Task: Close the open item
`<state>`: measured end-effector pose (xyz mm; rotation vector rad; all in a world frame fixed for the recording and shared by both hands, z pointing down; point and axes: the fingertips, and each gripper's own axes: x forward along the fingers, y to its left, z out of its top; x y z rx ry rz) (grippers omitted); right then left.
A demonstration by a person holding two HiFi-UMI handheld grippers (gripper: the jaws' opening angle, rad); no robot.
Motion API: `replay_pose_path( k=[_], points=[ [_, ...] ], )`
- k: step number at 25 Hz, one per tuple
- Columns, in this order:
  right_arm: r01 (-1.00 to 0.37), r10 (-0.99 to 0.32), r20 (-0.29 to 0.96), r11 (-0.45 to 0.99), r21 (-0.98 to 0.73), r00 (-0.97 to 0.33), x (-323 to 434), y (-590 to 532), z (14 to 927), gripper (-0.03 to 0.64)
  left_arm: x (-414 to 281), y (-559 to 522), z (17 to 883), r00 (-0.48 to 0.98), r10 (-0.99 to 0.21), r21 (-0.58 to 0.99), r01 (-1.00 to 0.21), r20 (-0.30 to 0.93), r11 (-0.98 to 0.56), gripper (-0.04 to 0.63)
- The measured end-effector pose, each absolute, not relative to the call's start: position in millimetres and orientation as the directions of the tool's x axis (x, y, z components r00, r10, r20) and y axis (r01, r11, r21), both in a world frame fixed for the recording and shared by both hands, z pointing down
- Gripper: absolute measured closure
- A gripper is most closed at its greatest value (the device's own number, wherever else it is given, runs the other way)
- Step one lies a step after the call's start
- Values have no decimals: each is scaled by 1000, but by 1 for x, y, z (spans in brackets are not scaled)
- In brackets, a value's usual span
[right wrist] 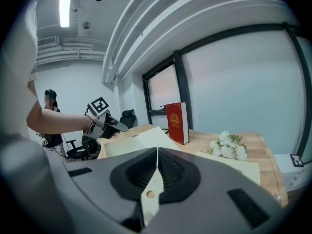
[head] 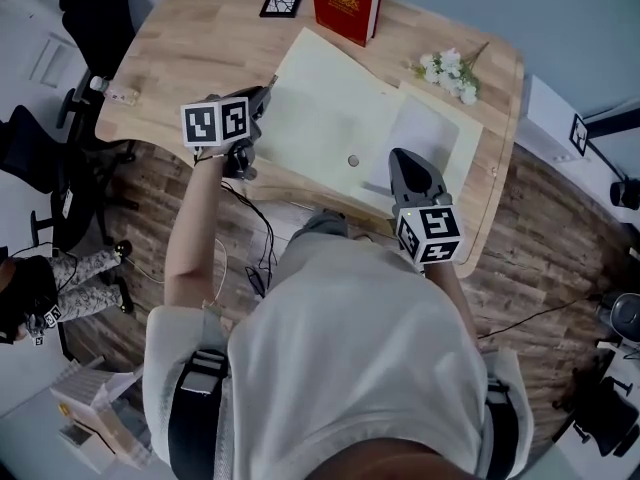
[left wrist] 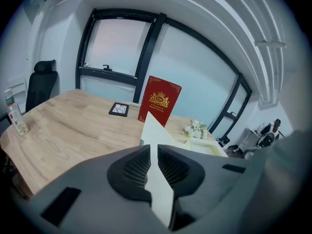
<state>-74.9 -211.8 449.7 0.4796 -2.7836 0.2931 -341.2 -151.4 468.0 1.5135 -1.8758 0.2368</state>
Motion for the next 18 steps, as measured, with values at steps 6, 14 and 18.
replay_pose_path(
  k=[6, 14, 18],
  points=[
    [-360, -294, 339, 920, -153, -894, -76, -215, 455, 597, -355, -154, 484, 7, -732, 289, -921, 682, 261, 537],
    [-367, -296, 361, 919, -145, -884, -76, -216, 461, 597, -365, -168, 502, 159, -679, 373, -910, 717, 180, 428],
    [-375, -303, 370, 917, -138, -878, -74, -217, 462, 597, -368, -175, 510, 193, -656, 387, -908, 729, 163, 428]
  ],
)
